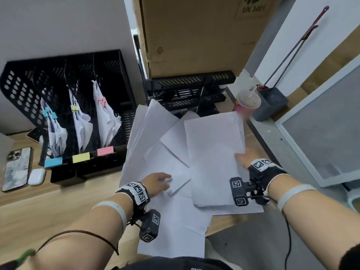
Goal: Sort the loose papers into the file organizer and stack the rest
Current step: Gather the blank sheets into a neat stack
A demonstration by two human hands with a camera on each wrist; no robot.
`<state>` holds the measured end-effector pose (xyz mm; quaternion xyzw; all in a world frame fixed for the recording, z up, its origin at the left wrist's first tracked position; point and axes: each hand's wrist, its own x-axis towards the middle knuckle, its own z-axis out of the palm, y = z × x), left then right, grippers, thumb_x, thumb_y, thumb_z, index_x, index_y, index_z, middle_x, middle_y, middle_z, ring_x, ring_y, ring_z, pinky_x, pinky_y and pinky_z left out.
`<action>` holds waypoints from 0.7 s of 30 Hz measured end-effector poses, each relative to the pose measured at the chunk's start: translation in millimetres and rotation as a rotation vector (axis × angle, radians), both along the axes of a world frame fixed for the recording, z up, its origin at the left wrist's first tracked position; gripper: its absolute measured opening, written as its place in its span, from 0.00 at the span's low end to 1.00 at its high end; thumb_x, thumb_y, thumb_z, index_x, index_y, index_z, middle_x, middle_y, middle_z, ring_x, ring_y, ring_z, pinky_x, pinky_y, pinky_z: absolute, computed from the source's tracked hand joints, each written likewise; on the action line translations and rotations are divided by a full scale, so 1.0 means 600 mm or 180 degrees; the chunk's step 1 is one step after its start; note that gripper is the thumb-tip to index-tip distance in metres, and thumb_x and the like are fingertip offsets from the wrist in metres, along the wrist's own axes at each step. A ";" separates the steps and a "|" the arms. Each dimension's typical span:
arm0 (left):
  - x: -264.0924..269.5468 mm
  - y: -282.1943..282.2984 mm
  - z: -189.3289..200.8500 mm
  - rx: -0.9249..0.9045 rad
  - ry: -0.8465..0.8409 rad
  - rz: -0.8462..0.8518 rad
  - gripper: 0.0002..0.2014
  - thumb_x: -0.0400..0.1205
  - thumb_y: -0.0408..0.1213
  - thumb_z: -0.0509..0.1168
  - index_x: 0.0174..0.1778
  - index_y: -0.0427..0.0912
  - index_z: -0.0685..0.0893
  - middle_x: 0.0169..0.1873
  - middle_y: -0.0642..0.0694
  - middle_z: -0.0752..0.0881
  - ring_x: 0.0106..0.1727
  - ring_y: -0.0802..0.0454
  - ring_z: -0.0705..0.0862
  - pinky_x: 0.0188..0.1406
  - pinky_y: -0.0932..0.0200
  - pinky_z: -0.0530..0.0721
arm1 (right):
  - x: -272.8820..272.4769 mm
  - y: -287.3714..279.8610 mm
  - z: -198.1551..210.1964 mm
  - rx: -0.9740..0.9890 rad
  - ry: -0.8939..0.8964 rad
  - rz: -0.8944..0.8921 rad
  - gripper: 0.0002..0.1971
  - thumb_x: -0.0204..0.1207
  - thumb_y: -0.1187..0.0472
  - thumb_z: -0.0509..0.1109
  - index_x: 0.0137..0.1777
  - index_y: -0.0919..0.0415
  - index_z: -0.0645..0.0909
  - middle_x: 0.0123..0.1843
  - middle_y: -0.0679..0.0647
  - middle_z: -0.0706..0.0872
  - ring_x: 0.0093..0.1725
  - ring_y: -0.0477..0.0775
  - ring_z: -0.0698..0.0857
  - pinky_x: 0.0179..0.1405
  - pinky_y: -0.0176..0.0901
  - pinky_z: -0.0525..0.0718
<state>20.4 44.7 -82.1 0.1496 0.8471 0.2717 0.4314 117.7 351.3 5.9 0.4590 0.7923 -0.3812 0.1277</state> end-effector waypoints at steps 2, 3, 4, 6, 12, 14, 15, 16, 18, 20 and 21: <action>-0.004 0.010 -0.010 -0.0128 0.0299 0.0004 0.22 0.81 0.39 0.70 0.73 0.46 0.80 0.72 0.44 0.81 0.74 0.48 0.78 0.73 0.59 0.72 | -0.005 0.020 -0.005 0.0015 -0.0278 0.0183 0.18 0.83 0.65 0.62 0.71 0.68 0.77 0.70 0.66 0.82 0.67 0.67 0.80 0.56 0.43 0.72; -0.006 0.014 -0.013 -0.0217 0.0469 0.0028 0.23 0.80 0.42 0.71 0.72 0.48 0.80 0.73 0.43 0.79 0.74 0.46 0.76 0.74 0.57 0.71 | -0.010 0.029 -0.008 0.0036 -0.0411 0.0360 0.18 0.83 0.64 0.62 0.71 0.67 0.77 0.70 0.66 0.81 0.67 0.67 0.81 0.55 0.43 0.72; -0.009 0.018 -0.018 -0.0297 0.0609 0.0113 0.25 0.79 0.43 0.72 0.72 0.49 0.79 0.73 0.41 0.76 0.75 0.44 0.74 0.76 0.55 0.70 | -0.018 0.039 -0.014 0.0066 -0.0549 0.0553 0.18 0.83 0.63 0.62 0.71 0.65 0.78 0.70 0.65 0.82 0.64 0.66 0.81 0.55 0.42 0.71; -0.009 0.026 -0.022 -0.0454 0.0695 0.0426 0.30 0.76 0.42 0.75 0.74 0.48 0.75 0.74 0.38 0.70 0.74 0.40 0.73 0.77 0.53 0.69 | -0.039 0.051 -0.024 0.0169 -0.0722 0.0931 0.17 0.82 0.60 0.63 0.68 0.63 0.79 0.67 0.62 0.84 0.55 0.62 0.81 0.52 0.42 0.72; -0.005 0.039 -0.040 -0.0490 0.0980 0.1137 0.43 0.71 0.36 0.78 0.80 0.46 0.65 0.75 0.37 0.66 0.76 0.39 0.68 0.78 0.58 0.65 | -0.139 0.062 -0.052 0.0769 -0.0627 0.1703 0.16 0.75 0.54 0.67 0.58 0.59 0.85 0.65 0.65 0.84 0.57 0.65 0.84 0.55 0.45 0.80; -0.001 0.039 -0.041 -0.0556 0.0920 0.1131 0.41 0.72 0.35 0.77 0.81 0.47 0.66 0.74 0.36 0.64 0.76 0.38 0.68 0.77 0.58 0.65 | -0.174 0.071 -0.070 0.0969 -0.0722 0.2089 0.29 0.70 0.43 0.64 0.68 0.55 0.81 0.77 0.64 0.74 0.71 0.65 0.78 0.67 0.47 0.77; 0.000 0.040 -0.041 -0.0591 0.0933 0.1103 0.39 0.72 0.36 0.76 0.79 0.47 0.68 0.74 0.36 0.64 0.75 0.37 0.68 0.76 0.59 0.65 | -0.189 0.074 -0.073 0.0978 -0.0760 0.2185 0.30 0.69 0.41 0.64 0.71 0.53 0.79 0.80 0.63 0.70 0.73 0.65 0.76 0.70 0.48 0.76; 0.001 0.039 -0.041 -0.0622 0.0950 0.1066 0.36 0.73 0.35 0.76 0.78 0.47 0.72 0.73 0.37 0.64 0.74 0.37 0.69 0.73 0.62 0.66 | -0.203 0.076 -0.077 0.0921 -0.0764 0.2237 0.28 0.72 0.43 0.66 0.70 0.52 0.80 0.79 0.62 0.70 0.72 0.65 0.77 0.68 0.47 0.77; 0.003 0.038 -0.045 -0.0634 0.0953 0.1061 0.32 0.73 0.35 0.75 0.75 0.46 0.76 0.72 0.38 0.65 0.72 0.39 0.70 0.67 0.67 0.64 | -0.225 0.077 -0.085 0.0756 -0.0643 0.2306 0.16 0.75 0.49 0.71 0.59 0.54 0.84 0.70 0.62 0.81 0.60 0.63 0.83 0.56 0.43 0.79; 0.004 0.038 -0.045 -0.0618 0.0977 0.1098 0.30 0.74 0.34 0.74 0.74 0.47 0.78 0.70 0.39 0.66 0.71 0.39 0.71 0.65 0.68 0.62 | -0.239 0.077 -0.100 0.0579 -0.0518 0.2318 0.08 0.75 0.53 0.72 0.49 0.56 0.83 0.56 0.61 0.88 0.46 0.59 0.83 0.46 0.40 0.76; 0.004 0.039 -0.043 -0.0611 0.0991 0.1117 0.30 0.74 0.34 0.73 0.74 0.47 0.78 0.70 0.39 0.66 0.71 0.39 0.71 0.66 0.67 0.63 | -0.242 0.077 -0.106 0.0540 -0.0440 0.2318 0.08 0.75 0.54 0.72 0.49 0.58 0.84 0.52 0.60 0.89 0.44 0.59 0.82 0.44 0.40 0.76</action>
